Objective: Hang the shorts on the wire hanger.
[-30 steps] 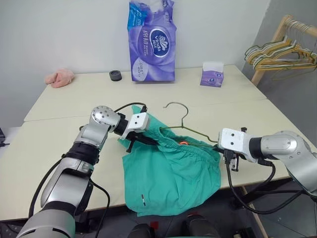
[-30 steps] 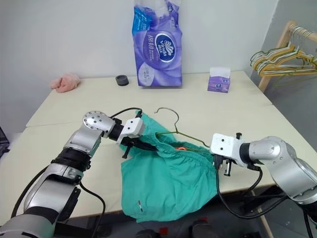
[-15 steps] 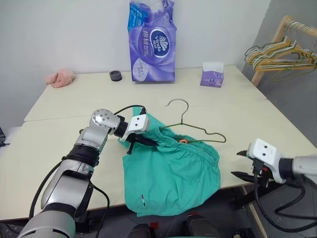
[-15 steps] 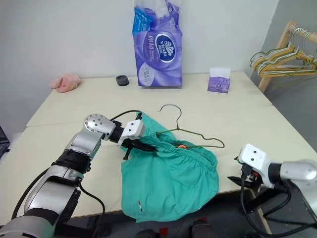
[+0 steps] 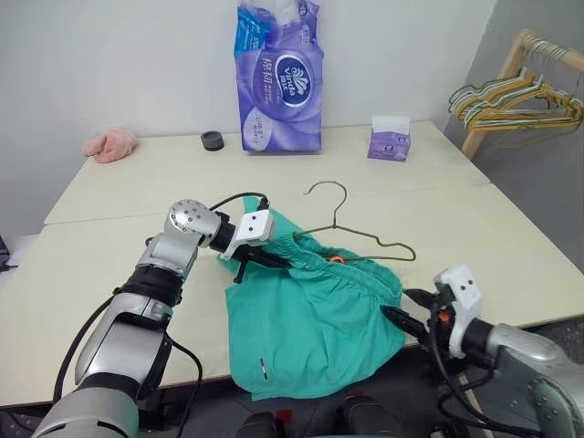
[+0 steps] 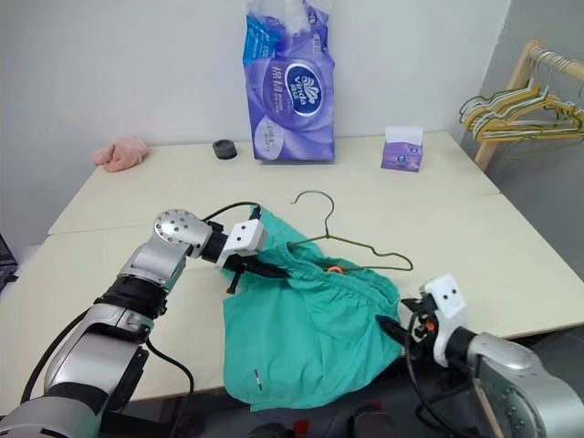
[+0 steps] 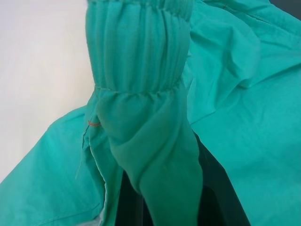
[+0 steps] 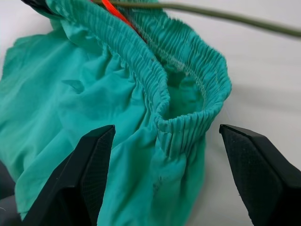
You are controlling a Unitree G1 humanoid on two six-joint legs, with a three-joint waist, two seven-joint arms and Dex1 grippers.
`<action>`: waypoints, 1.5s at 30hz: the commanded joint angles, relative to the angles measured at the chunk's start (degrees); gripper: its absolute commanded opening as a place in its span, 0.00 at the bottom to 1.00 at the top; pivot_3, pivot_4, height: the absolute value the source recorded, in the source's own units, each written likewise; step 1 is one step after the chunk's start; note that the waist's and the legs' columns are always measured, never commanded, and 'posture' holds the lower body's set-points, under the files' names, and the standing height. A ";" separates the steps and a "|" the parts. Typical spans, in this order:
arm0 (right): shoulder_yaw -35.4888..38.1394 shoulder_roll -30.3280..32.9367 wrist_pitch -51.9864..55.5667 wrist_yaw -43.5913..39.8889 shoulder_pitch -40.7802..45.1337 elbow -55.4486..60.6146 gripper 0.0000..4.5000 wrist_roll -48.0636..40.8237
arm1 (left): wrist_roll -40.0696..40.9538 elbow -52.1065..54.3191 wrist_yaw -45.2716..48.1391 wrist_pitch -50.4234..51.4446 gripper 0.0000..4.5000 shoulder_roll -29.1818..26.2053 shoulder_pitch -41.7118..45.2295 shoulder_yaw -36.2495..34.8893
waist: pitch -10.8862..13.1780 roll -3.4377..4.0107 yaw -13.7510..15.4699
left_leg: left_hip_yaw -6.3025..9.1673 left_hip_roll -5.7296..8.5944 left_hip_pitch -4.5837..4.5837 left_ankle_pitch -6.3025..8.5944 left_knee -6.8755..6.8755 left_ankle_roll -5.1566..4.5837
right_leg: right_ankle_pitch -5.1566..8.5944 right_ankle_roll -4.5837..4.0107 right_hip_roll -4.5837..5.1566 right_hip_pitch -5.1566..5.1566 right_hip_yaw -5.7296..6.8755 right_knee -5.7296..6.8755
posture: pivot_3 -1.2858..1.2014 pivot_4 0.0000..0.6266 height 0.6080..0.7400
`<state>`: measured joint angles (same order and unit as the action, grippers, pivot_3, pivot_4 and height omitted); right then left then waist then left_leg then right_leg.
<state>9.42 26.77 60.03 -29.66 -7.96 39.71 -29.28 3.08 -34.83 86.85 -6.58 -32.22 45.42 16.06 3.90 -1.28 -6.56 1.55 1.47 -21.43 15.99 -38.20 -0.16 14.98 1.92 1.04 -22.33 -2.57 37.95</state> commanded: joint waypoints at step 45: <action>3.00 16.55 -0.91 -2.01 3.94 -0.10 0.01 -2.83 | 2.33 12.44 0.74 6.20 0.00 -11.15 -5.89 2.52 | 0.05 0.02 0.17 | -0.04 0.00 0.02 0.00 0.02 -0.01 | 0.16 0.25 -0.02 0.01 -0.03 -0.03 | 0.44 0.08 1.00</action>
<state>11.01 42.09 59.51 -31.38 -4.09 38.04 -32.22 6.24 -22.24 87.93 0.47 -42.84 38.55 19.68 3.94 -1.26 -6.39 1.52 1.46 -21.41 15.99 -38.18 -0.17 15.14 2.17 1.02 -22.31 -2.59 37.93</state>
